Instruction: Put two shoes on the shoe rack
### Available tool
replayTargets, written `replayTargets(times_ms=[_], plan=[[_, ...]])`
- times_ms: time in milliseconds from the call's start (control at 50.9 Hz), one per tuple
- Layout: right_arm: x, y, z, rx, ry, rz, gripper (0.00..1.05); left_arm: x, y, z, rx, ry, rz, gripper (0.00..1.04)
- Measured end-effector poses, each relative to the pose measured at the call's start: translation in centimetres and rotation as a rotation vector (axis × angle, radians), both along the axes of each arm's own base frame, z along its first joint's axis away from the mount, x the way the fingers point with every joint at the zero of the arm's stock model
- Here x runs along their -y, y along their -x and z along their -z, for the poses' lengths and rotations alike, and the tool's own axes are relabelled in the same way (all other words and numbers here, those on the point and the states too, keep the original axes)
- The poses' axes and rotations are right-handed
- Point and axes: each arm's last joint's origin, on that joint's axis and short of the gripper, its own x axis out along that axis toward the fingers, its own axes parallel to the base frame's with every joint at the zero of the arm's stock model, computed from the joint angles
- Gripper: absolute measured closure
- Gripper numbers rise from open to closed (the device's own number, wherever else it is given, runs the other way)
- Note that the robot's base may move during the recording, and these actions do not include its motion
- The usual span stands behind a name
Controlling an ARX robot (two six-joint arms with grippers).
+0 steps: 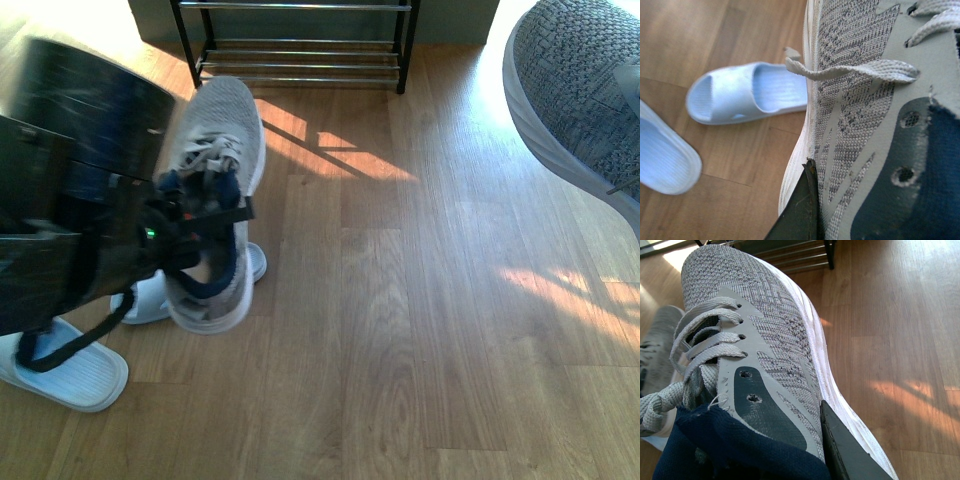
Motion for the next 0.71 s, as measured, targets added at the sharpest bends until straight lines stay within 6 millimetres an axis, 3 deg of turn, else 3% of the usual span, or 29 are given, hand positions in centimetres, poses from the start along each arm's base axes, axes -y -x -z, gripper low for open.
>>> replayTargets(times_ms=[177, 315, 472, 708], plan=[[0.0, 0.0, 0.0, 0.0, 0.0, 0.0, 1.03, -1.7, 5.2, -7.0, 0.135, -0.137, -0.023, 1.03], [0.0, 0.0, 0.0, 0.0, 0.0, 0.0, 1.03, -2.2, 7.9, -10.8, 0.23, -0.21, 0.001, 1.03], [0.0, 0.0, 0.0, 0.0, 0.0, 0.0, 1.03, -2.6, 8.7, -12.2, 0.284, -0.222, -0.002, 1.03], [0.0, 0.0, 0.0, 0.0, 0.0, 0.0, 1.03, -2.6, 8.8, -12.0, 0.275, -0.234, 0.007, 1.03]])
